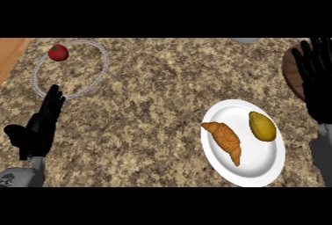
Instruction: Pick the croissant from the plate and place it in the bowl
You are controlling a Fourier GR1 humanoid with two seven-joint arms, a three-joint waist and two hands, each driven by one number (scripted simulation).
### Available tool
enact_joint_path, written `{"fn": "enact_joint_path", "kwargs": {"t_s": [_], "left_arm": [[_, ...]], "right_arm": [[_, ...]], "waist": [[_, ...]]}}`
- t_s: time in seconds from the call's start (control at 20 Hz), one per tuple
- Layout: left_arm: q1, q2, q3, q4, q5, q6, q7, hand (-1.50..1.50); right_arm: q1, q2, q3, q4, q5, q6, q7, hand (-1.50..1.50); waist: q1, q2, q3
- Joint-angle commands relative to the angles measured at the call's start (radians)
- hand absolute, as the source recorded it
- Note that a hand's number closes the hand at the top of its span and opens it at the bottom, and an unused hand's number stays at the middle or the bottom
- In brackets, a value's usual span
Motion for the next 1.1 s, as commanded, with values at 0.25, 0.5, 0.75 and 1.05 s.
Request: {"fn": "enact_joint_path", "kwargs": {"t_s": [0.25,0.5,0.75,1.05], "left_arm": [[-0.103,-0.034,-0.181,-0.107,-0.044,-0.162,0.026,0.00],[-0.077,-0.115,-0.256,-0.117,-0.052,-0.172,0.053,0.00],[-0.085,-0.093,-0.243,-0.164,-0.043,-0.191,0.111,0.00],[-0.110,-0.124,-0.250,-0.177,-0.057,-0.165,0.142,0.00]], "right_arm": [[0.043,-0.091,0.248,-0.173,0.237,0.197,-0.156,1.50],[0.178,-0.026,0.374,0.011,0.506,0.067,-0.315,-1.50],[0.086,-0.138,0.436,0.010,0.747,0.060,-0.257,-1.50],[-0.023,-0.245,0.548,-0.043,0.994,0.174,0.044,-1.50]], "waist": [[-0.037,0.001,0.008],[-0.006,0.011,0.009],[-0.001,0.006,0.007],[-0.007,-0.003,0.004]]}}
